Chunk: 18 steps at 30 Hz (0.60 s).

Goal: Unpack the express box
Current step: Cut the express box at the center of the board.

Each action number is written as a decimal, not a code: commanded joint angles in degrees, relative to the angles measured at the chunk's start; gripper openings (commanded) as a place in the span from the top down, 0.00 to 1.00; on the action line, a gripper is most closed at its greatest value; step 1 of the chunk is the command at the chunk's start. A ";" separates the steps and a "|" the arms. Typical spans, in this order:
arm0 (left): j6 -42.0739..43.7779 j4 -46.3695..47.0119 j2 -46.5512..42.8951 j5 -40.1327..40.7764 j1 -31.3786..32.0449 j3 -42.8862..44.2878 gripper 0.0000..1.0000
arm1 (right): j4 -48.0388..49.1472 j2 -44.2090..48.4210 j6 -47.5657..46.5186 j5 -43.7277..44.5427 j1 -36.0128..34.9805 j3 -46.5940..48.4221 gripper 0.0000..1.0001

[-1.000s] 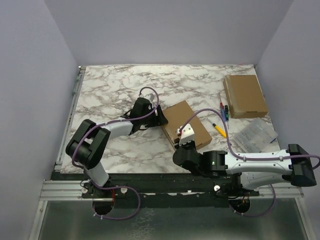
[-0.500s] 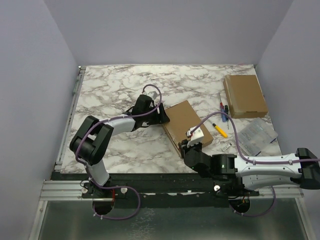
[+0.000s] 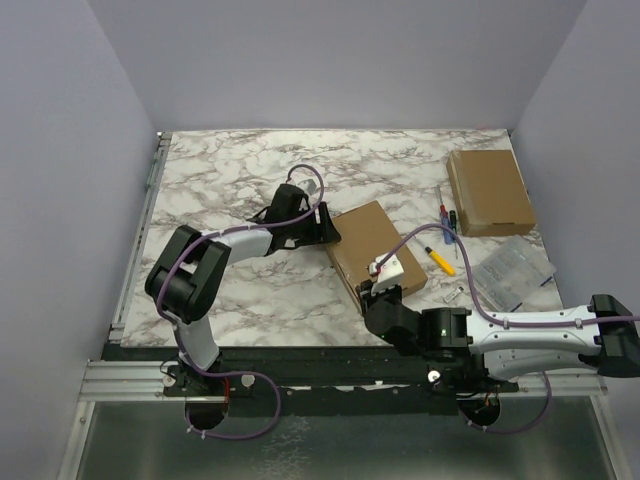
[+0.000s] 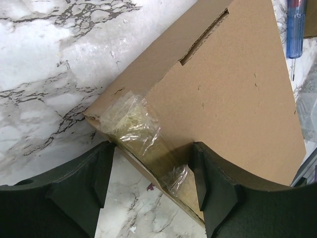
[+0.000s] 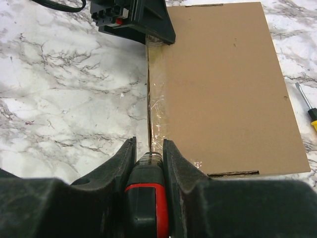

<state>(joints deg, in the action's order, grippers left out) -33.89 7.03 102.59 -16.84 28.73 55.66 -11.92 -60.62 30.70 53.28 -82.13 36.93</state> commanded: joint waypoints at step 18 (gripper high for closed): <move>4.27 -6.50 7.41 13.39 -4.37 0.33 0.33 | 0.64 2.88 -4.24 -1.70 -4.05 -3.81 1.00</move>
<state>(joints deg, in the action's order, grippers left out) -34.11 6.98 104.95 -19.09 27.31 57.91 -9.74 -58.39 27.44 53.41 -84.14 34.41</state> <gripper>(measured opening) 0.681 0.277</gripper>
